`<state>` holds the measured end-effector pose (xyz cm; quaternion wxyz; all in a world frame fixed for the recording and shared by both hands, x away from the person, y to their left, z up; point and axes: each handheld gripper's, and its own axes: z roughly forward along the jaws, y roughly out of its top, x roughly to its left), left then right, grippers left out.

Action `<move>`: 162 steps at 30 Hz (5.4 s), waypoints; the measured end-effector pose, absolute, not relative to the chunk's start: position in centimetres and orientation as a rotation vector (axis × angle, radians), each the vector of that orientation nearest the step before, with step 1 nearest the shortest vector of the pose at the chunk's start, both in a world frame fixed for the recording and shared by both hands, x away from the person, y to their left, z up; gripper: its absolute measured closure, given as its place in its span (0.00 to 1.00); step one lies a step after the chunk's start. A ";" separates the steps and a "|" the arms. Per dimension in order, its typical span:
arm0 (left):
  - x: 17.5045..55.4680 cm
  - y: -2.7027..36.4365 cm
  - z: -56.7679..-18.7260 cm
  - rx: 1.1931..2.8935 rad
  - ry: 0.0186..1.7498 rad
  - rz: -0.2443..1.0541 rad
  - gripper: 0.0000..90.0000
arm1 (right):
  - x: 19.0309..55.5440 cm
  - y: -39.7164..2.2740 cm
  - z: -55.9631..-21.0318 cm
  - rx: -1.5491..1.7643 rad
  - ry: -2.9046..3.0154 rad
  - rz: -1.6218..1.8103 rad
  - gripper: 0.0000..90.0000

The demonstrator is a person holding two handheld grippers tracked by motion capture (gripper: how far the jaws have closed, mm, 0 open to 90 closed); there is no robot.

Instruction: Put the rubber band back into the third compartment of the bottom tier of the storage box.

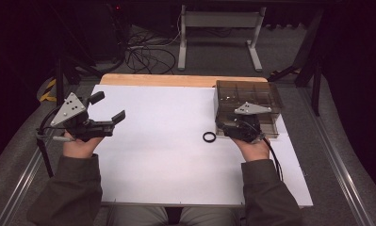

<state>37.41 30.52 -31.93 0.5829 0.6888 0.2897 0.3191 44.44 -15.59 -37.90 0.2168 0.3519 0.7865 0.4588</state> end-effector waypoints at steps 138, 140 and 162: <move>38.0 30.5 -32.5 1.630 0.707 0.743 0.07 | 46.0 -13.2 -42.6 0.937 2.273 1.176 0.97; 38.0 30.5 -32.5 1.629 0.706 0.742 0.07 | 46.0 -13.3 -42.6 0.939 2.269 1.176 0.97; 38.0 30.4 -32.5 1.627 0.704 0.738 0.07 | 46.1 -16.7 -41.5 1.031 2.153 1.213 0.98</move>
